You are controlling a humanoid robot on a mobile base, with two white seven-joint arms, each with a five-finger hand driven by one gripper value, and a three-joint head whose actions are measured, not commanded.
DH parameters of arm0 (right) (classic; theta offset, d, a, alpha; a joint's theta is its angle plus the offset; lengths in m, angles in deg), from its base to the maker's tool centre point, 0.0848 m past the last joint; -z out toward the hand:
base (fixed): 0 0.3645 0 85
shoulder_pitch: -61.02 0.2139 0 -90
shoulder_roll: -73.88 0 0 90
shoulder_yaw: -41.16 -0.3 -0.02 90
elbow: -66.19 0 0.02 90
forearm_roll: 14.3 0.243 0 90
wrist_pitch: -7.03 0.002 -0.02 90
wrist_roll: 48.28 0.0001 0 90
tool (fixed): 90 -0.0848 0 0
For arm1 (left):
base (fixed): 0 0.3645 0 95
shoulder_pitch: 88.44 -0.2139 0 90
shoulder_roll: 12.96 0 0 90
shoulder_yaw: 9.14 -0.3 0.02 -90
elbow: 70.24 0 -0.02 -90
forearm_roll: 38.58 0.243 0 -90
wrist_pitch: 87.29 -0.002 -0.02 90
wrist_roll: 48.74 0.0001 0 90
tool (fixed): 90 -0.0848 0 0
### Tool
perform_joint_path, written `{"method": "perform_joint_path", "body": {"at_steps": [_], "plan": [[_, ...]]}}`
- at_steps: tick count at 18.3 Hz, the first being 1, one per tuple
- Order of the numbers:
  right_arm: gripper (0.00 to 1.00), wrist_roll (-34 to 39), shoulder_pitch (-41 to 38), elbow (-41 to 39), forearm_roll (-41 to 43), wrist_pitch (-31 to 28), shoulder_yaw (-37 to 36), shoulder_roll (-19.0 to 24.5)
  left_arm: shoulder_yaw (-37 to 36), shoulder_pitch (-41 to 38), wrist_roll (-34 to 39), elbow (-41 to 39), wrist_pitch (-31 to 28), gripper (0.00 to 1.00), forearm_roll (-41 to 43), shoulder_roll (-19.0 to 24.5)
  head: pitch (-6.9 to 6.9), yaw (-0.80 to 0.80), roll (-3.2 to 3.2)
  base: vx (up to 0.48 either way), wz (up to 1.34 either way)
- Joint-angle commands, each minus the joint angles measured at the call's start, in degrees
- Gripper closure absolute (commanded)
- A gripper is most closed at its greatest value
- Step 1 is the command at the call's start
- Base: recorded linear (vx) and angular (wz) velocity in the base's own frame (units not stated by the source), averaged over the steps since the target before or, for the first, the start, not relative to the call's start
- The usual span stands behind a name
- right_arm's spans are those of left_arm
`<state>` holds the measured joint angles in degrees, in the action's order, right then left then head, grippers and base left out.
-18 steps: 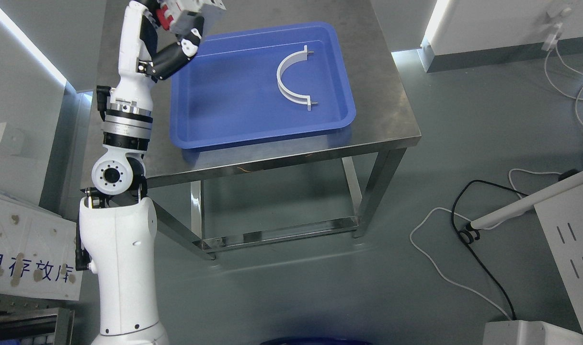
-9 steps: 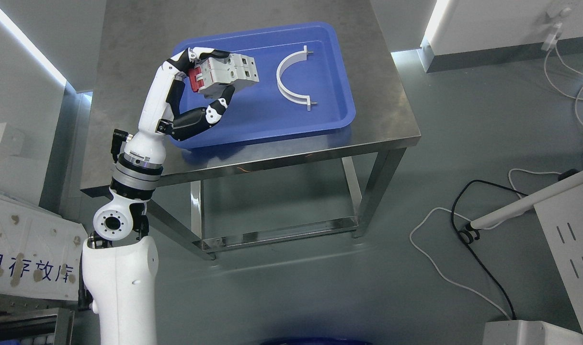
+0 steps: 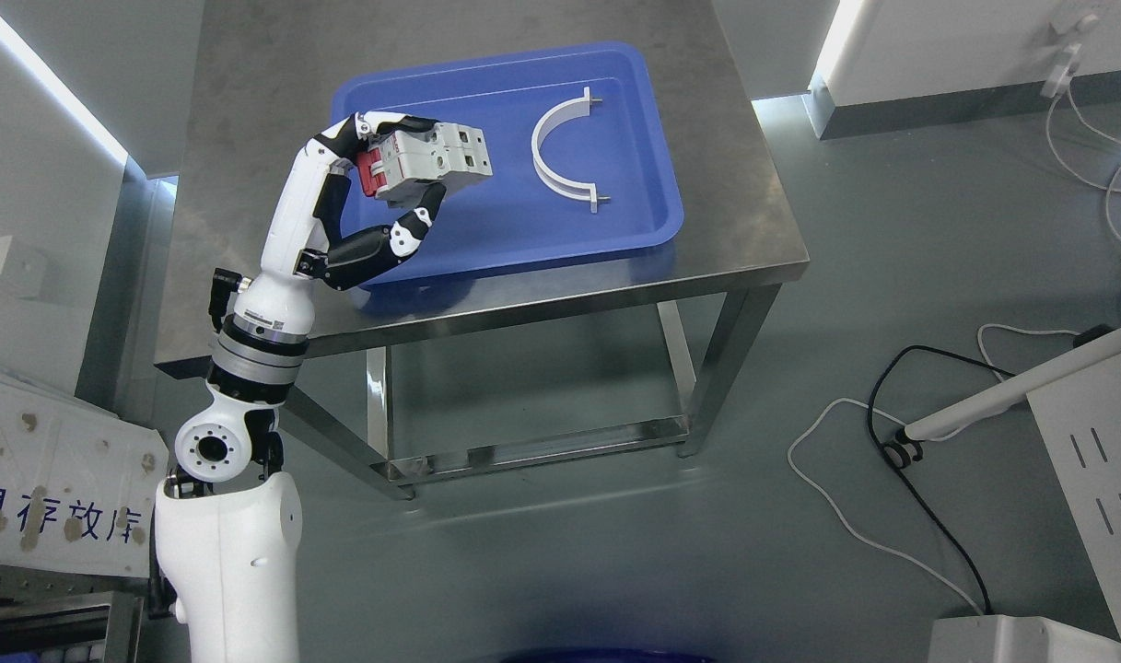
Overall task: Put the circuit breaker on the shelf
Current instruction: 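Lift the circuit breaker out of the blue tray with the left hand, then hold the breaker in the left hand while turning toward the bin shelf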
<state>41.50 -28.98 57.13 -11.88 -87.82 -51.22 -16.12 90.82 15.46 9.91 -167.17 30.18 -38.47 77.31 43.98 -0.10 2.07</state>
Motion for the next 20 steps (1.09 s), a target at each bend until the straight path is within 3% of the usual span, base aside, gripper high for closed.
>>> {"method": "perform_joint_path", "body": {"at_steps": [1,9,20], "plan": [[0.00,0.0,-0.9,0.0,0.0,2.1,0.0,-1.0,-0.2,-1.7,0.0,-1.1,-0.8,0.85,1.6,0.7,0.00,0.00,0.00,0.000,0.00],[0.00,0.0,-0.9,0.0,0.0,2.1,0.0,-1.0,-0.8,-6.7,0.0,-1.1,-0.2,0.85,1.0,0.7,0.00,0.00,0.00,0.000,0.00],[0.00,0.0,-0.9,0.0,0.0,2.1,0.0,-1.0,0.0,-2.6,-0.1,-1.1,-0.7,0.85,0.6,0.7,0.00,0.00,0.00,-0.067,0.02]]}}
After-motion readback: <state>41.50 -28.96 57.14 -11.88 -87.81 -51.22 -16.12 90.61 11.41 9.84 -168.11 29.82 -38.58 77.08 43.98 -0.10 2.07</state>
